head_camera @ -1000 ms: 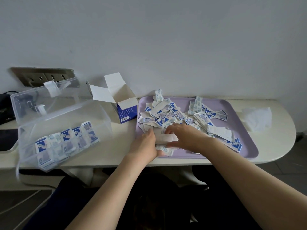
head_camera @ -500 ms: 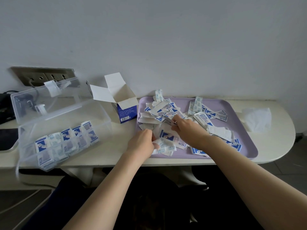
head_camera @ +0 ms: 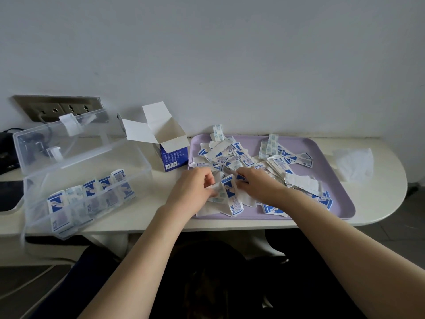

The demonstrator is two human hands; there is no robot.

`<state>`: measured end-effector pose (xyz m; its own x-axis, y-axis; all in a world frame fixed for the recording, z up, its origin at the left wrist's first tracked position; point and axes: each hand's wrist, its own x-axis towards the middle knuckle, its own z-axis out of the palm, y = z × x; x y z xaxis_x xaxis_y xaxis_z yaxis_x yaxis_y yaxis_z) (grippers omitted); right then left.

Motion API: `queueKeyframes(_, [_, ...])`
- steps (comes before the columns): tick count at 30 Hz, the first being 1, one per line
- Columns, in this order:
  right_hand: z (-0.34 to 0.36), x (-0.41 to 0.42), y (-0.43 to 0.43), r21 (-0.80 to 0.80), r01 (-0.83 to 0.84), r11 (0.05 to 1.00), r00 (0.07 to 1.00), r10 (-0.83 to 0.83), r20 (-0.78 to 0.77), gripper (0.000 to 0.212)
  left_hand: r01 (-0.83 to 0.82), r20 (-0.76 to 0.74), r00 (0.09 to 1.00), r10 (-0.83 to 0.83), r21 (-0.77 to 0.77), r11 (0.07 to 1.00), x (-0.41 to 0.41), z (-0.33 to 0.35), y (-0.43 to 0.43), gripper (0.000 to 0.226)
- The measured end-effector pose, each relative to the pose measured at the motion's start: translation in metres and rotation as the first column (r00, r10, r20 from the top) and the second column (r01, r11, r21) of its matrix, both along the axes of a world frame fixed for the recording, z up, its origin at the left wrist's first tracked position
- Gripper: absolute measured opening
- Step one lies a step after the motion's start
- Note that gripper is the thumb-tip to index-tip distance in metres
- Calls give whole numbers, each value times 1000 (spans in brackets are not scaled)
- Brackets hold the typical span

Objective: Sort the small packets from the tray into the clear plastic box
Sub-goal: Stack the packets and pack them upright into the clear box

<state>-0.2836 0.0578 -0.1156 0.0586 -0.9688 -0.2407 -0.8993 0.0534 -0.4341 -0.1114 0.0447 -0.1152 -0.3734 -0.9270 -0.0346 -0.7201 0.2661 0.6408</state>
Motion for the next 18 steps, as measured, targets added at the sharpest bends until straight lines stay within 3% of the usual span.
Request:
queueKeyframes(7, [4,7,1,-26,35,999,988,-31,148,29,-37,12,999,38,-87,996,-6,-2,1,24])
queueKeyframes(13, [6,10,3,16,32,999,961,-35,275,50,-44,-6,999,43,-43,998,-9,-1,2,28])
queueKeyframes(18, [3,3,6,78,-105,991,986,94,134,24,-42,-1,999,42,-35,998,-9,-1,2,30])
